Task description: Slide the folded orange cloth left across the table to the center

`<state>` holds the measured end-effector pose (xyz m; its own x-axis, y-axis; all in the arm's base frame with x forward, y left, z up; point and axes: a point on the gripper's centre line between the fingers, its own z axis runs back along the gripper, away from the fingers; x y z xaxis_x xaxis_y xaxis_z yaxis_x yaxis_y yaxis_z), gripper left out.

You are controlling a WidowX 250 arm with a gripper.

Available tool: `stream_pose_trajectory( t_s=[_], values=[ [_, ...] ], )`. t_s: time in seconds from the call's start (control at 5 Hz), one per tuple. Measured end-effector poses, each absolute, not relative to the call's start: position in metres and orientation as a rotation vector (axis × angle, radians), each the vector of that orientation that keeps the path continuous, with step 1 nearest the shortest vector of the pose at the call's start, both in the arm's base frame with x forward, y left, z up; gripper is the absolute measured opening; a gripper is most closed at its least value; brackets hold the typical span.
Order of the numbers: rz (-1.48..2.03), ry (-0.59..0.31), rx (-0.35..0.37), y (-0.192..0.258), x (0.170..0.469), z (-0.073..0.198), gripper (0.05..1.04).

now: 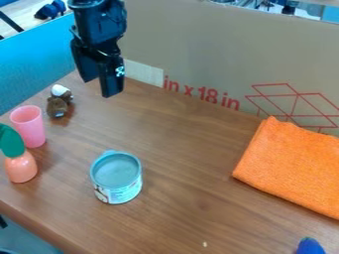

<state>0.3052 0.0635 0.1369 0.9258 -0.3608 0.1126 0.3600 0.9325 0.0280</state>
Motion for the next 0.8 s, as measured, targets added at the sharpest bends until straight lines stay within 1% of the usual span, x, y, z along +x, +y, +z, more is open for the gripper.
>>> stream_pose_trajectory(
  t_s=[0.2, 0.4, 0.6, 0.8],
  values=[
    [-0.367, -0.09, -0.005, 0.063, 0.304, 0.127, 1.001],
    [-0.384, -0.132, -0.028, 0.03, 0.314, 0.123, 1.001],
    [-0.398, -0.193, -0.078, -0.018, 0.325, 0.122, 1.001],
    [-0.311, -0.194, -0.105, -0.06, 0.332, 0.105, 1.001]
  ],
)
